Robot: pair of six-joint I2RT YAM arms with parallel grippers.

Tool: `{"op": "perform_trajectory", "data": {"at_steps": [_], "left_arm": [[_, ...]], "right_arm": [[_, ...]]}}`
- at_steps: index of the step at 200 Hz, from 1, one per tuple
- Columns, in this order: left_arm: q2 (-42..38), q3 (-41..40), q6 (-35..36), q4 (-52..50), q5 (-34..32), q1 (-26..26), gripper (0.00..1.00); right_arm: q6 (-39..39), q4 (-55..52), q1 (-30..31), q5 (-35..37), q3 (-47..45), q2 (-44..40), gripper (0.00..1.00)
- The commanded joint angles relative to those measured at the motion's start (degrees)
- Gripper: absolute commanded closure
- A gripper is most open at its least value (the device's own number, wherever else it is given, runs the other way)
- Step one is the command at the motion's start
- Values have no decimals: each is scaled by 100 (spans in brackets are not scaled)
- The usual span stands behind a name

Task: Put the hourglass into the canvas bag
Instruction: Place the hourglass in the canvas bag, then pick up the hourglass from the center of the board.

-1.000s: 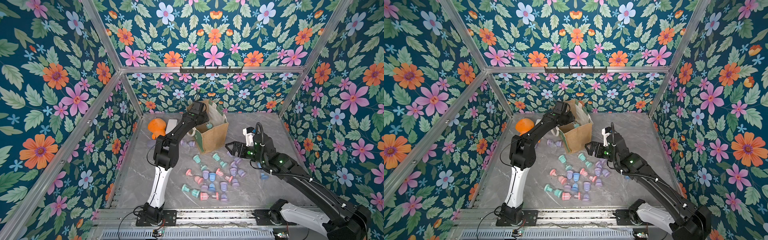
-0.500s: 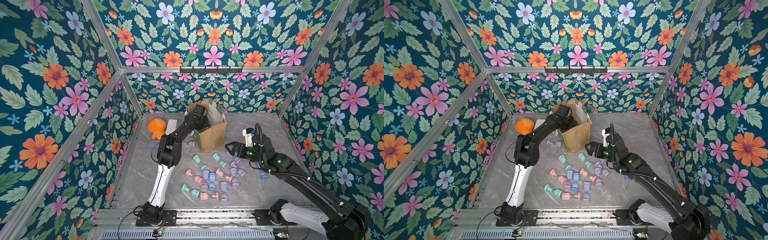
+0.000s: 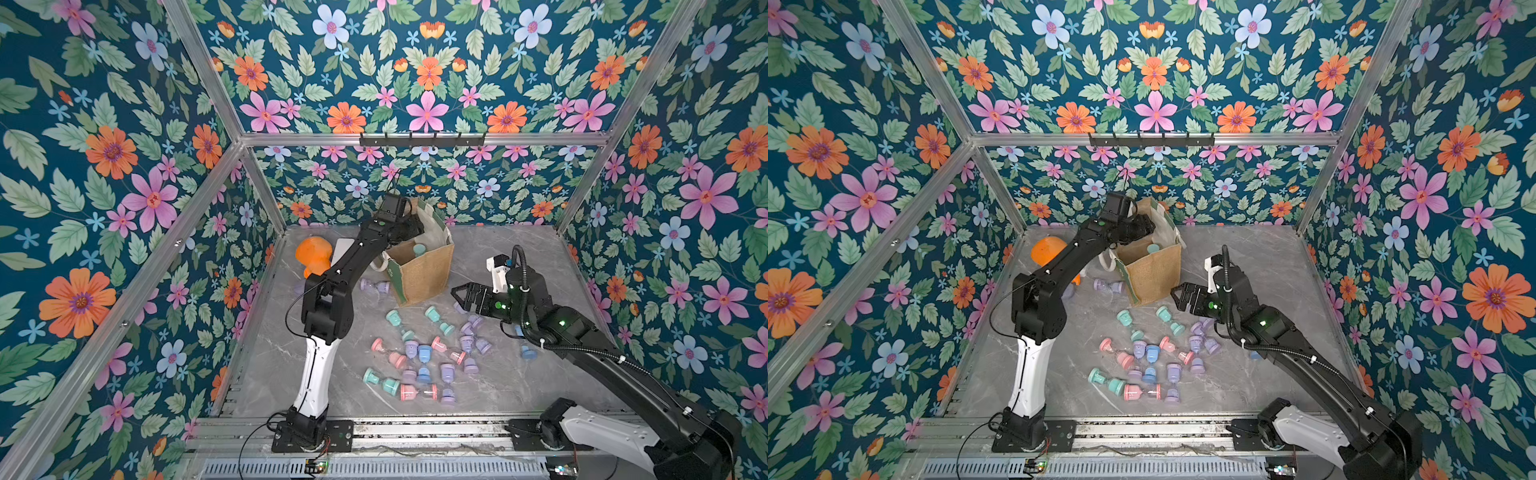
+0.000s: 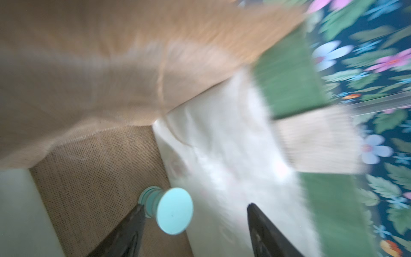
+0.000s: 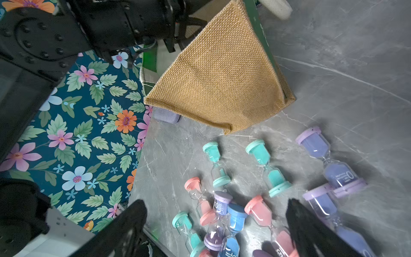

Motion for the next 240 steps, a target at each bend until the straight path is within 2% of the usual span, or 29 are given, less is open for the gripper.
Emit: {"op": "perform_trajectory", "data": {"at_steps": [1, 38, 71, 97, 127, 154, 174, 206, 240], "left_arm": [[-443, -194, 40, 191, -142, -13, 26], [-1595, -1167, 150, 551, -276, -120, 25], [-2739, -2195, 406, 684, -716, -355, 27], [-3721, -3114, 601, 637, -1304, -673, 27], [-4753, -4057, 629, 291, -2194, -1158, 27], [-5491, -4751, 339, -122, -2981, -1687, 27], [-5838, -5293, -39, -312, -3163, -1869, 27], [-6128, -6330, -681, -161, -3283, -1946, 27], [-5496, -6665, -1104, -189, -3300, -1994, 27]], "right_arm": [[36, -191, 3, -95, 117, 2, 1], [53, -345, 54, -233, 302, -25, 1], [152, -505, 208, -197, 420, -42, 1], [227, -609, 398, -109, 510, -67, 1], [346, -831, 863, 372, 711, -42, 1], [472, -837, 1329, 798, 807, -33, 1], [557, -733, 1588, 1057, 791, -30, 1], [795, -476, 1689, 934, 729, 127, 1], [926, -144, 1770, 894, 685, 196, 1]]}}
